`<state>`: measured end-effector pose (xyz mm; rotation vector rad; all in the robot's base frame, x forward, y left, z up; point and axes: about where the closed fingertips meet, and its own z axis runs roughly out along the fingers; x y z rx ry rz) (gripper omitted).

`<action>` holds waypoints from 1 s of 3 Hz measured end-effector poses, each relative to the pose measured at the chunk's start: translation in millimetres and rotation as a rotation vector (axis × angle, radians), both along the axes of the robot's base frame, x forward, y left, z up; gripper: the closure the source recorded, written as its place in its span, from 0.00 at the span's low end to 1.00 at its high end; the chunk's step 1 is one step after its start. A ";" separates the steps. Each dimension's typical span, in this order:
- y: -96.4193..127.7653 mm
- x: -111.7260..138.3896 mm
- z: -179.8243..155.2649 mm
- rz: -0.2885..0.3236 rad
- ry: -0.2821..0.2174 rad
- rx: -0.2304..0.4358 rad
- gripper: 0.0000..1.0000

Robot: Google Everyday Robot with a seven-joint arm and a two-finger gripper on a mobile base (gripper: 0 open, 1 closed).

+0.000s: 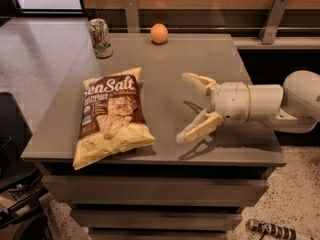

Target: Move brown chip bag near orange

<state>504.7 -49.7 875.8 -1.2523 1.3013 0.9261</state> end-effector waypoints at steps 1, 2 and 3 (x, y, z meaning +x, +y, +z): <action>17.8 -18.7 -1.1 0.020 -0.014 -0.007 0.00; 33.9 -30.4 -4.0 -0.019 -0.016 -0.024 0.00; 46.8 -35.6 -5.9 -0.096 -0.010 -0.044 0.00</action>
Offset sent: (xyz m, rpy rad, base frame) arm -0.0395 0.0472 -0.0115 -0.0501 -0.0128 -0.1002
